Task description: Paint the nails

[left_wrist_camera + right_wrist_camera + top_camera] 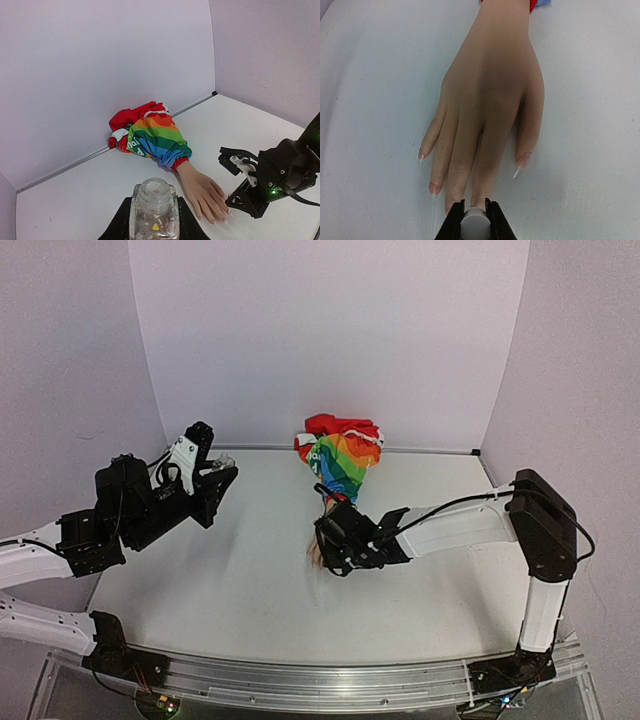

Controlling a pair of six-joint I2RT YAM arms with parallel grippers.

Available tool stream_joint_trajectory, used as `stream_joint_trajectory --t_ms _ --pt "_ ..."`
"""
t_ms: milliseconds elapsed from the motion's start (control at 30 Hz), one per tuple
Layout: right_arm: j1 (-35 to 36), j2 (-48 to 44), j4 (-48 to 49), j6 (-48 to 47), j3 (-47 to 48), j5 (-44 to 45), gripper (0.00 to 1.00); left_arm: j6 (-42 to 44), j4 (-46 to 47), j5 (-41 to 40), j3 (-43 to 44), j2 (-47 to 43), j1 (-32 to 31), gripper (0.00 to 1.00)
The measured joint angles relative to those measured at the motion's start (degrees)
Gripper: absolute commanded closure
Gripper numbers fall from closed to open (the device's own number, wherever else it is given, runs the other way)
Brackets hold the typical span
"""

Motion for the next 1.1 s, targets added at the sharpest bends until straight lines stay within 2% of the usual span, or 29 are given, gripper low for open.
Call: stream_joint_trajectory --t_ms 1100 --pt "0.0 1.1 -0.6 0.5 0.0 -0.4 1.0 0.0 -0.5 0.0 0.0 0.0 0.0 1.0"
